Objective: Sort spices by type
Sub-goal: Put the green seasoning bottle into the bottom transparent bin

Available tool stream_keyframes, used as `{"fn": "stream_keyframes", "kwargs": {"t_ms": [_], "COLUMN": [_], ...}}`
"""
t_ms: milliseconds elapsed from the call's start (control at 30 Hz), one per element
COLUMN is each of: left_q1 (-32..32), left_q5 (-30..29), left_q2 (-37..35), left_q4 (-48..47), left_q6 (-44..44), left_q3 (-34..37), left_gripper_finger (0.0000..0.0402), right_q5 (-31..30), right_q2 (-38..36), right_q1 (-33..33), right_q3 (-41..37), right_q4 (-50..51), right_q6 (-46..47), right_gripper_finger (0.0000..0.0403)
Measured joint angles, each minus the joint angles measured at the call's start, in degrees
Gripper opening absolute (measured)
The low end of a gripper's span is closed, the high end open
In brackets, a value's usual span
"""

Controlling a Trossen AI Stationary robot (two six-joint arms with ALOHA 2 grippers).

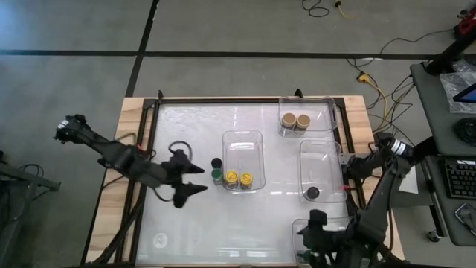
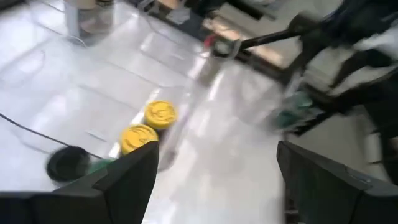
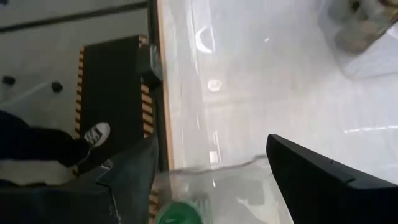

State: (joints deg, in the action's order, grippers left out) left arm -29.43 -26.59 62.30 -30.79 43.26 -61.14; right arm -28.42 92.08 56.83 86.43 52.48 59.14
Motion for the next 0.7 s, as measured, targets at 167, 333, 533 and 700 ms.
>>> {"fn": "stream_keyframes", "kwargs": {"t_ms": [167, 333, 533, 700], "left_q1": [0.0, 0.2, 1.8, 4.1], "left_q5": [-1.4, -1.0, -1.4, -0.2], "left_q2": [7.2, 12.8, 13.5, 12.6], "left_q4": [0.9, -1.2, -8.2, -5.8], "left_q6": [-3.8, -6.5, -8.4, -11.2], "left_q3": [0.0, 0.0, 0.6, 4.8], "left_gripper_finger": [0.0311, 0.0311, 0.0311, 0.0311], "right_q5": [-0.8, -1.7, -1.8, -1.8], "right_q2": [-2.6, -4.7, -5.2, -5.1], "right_q1": [-2.3, -4.1, -5.8, -6.5], "right_q3": [0.0, 0.0, 0.6, 0.9], "right_q4": [0.0, 0.0, -0.3, -0.5], "right_q6": [-2.5, -3.7, -4.1, -3.8], "right_gripper_finger": [0.0298, 0.0297, 0.0289, 0.0291]}}
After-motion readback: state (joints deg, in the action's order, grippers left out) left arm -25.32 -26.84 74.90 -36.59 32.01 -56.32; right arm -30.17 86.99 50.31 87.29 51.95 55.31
